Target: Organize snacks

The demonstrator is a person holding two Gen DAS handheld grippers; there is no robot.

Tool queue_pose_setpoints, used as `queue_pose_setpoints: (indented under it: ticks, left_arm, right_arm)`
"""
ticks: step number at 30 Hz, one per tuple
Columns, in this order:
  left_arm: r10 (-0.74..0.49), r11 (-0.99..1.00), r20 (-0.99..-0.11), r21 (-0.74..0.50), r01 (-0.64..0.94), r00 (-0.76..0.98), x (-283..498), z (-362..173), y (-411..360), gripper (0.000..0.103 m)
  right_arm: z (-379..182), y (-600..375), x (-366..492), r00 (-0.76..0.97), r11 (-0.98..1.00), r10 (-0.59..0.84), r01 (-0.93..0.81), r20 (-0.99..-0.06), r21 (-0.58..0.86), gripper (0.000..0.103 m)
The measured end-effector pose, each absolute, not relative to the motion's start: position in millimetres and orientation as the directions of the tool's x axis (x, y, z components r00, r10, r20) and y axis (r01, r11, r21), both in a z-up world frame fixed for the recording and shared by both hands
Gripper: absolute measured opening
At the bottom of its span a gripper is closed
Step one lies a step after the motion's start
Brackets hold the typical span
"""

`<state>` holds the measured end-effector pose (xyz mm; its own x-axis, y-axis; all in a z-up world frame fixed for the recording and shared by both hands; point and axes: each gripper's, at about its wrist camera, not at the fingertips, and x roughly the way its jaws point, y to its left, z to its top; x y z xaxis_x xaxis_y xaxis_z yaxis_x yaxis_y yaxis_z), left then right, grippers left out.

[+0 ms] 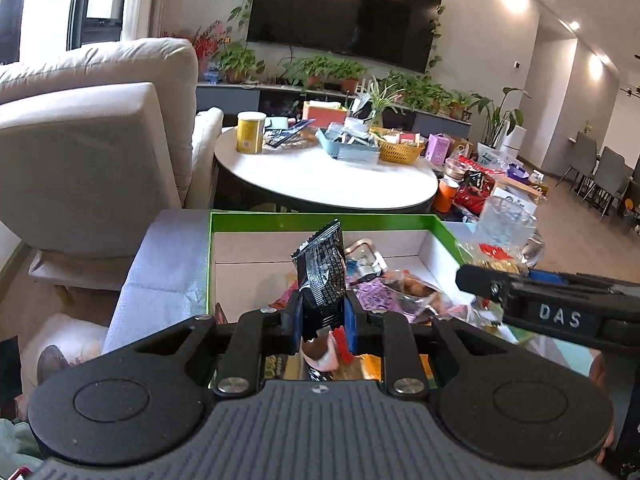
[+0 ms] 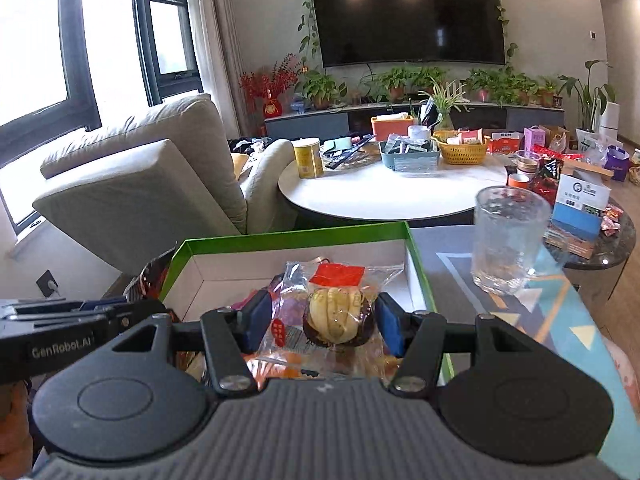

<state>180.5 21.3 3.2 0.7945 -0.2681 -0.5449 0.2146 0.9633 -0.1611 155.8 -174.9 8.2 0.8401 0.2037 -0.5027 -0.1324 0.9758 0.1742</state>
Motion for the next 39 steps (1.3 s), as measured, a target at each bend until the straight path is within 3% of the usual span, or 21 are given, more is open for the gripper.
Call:
queue_pose_setpoints:
  ticks: [8,13,39]
  left_arm:
    - [-0.253,0.967,-0.611,-0.184,0.176,0.750,212.7,-13.9,17.6,0.041]
    - [-0.260,0.966,-0.618,-0.178,0.189,0.742,208.6,-18.5,12.7,0.043]
    - [-0.203,0.979,-0.518,-0.131,0.157,0.831,88.5,10.7,7.3,0.049]
  right_arm:
    - [-9.5,-162.4,196.4,0.813,0.979,0.192,-0.121,-0.549,0.164,0.058]
    - [-14.9,-171.8,187.2,0.799,0.968,0.213,-0.093,-0.562,0.235,0.058]
    - [15.6,-179.4,79.8,0.846,0.958,0.239,-0.128,-0.476,0.255,0.058]
